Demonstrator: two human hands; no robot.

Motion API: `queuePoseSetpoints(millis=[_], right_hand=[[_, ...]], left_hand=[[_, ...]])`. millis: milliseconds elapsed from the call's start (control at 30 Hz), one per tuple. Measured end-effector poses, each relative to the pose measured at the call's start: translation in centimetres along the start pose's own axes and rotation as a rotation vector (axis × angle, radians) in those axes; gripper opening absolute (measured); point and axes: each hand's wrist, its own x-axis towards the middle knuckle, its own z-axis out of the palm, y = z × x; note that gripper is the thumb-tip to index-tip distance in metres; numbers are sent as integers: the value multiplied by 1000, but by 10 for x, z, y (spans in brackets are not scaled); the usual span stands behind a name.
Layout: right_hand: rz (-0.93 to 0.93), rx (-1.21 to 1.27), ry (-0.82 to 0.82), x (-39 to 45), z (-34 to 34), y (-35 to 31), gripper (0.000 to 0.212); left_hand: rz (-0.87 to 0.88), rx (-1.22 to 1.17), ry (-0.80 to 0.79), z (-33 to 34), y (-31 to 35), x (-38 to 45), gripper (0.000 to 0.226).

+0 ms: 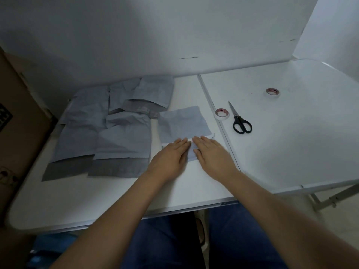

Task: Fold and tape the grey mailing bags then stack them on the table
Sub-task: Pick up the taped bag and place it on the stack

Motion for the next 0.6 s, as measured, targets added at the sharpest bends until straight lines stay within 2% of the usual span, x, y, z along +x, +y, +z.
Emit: queuePoseSetpoints(millis=[200, 367, 600], right_hand=[[100, -18, 47, -8, -1, 13, 44], [169, -36, 38, -10, -4, 11, 57], [221, -41, 32, -11, -5, 13, 54]], left_hand=[[-37, -12, 1, 0, -2, -5, 47], [-102, 2, -6, -4, -8, -13, 50], [-183, 10, -7, -7, -15, -27, 53]])
